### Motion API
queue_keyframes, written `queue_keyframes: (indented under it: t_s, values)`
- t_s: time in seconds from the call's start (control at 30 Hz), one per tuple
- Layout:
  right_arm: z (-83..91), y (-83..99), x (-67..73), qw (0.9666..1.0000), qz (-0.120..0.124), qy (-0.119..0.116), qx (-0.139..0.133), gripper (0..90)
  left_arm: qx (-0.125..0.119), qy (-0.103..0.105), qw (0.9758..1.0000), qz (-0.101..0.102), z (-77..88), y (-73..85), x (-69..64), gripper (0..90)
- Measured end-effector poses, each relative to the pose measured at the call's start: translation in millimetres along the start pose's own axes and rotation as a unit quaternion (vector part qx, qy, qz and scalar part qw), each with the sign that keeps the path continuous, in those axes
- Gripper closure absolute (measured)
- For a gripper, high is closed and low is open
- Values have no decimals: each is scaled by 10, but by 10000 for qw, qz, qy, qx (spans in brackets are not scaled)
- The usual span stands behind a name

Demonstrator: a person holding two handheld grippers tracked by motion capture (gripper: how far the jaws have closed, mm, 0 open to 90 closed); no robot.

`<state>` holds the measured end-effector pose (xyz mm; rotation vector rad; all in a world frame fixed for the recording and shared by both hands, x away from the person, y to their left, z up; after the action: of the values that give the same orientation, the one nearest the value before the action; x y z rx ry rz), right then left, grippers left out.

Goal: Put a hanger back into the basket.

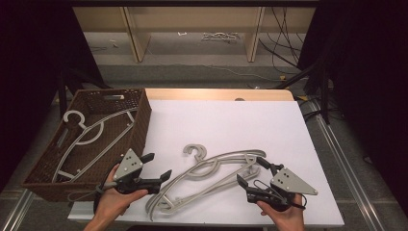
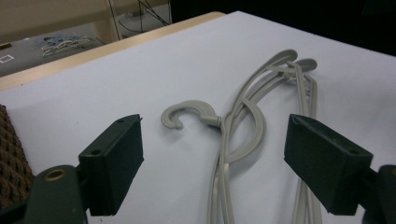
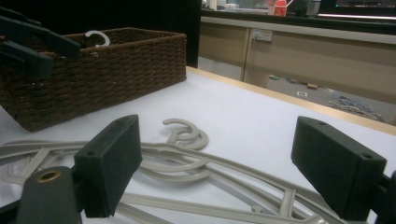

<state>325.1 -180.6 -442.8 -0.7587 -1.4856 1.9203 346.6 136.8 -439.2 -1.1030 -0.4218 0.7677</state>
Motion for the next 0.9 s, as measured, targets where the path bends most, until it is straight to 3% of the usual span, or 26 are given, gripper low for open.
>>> queue_keyframes:
  t_s: [0.07,0.1,0.27,0.47,0.5,0.57,0.63,0.7,0.73,0.77,0.8,0.83,0.87,0.9]
  values:
    - [-9,-2,6,10000,-7,-24,-40,172,33,37,10000,29,-14,10,-12,190]
    - [-10,0,8,10000,5,-4,-12,172,85,126,9999,-50,-43,15,-31,186]
    - [-2,12,-1,10000,12,32,19,171,199,193,9995,-142,-126,10,-62,185]
    - [-5,-1,19,10000,74,51,-8,170,574,271,9976,-282,-368,24,-94,188]
    - [-8,3,30,10000,61,20,34,170,847,322,9948,-458,-456,33,-74,188]
    - [-25,-8,29,9999,118,-28,-73,170,899,316,9945,-428,-510,31,-71,189]
    - [-14,-6,26,9999,99,19,28,170,1111,268,9923,-484,-651,17,-40,197]
    - [-24,-5,27,10000,60,-13,-20,170,1157,288,9917,-480,-684,13,-40,207]
    - [-29,-6,26,10000,53,-20,-29,170,1352,257,9888,-583,-766,6,-10,228]
    - [-34,-12,14,9999,118,4,-64,170,1460,205,9873,-592,-827,10,5,238]
    - [-34,-12,14,9999,118,4,-64,170,1460,205,9873,-592,-827,10,5,238]
    - [-35,-11,30,10000,72,-49,-9,170,1628,114,9841,-693,-920,24,21,241]
    - [-42,-13,32,10000,75,-42,-11,170,1691,98,9825,-770,-962,38,8,250]
    - [-42,-13,32,10000,75,-42,-11,170,1691,98,9825,-770,-962,38,8,260]
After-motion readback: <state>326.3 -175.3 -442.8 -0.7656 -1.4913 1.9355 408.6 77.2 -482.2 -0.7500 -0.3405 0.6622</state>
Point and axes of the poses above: each handheld gripper's, and its own axes: z roughly backward along the jaws, y roughly out of its underside, x roughly to its left, the point moved 6 cm from there along -z, roughly forward along the jaws, and after that the axes turned 4 degrees about z, right-handed, at the moved point
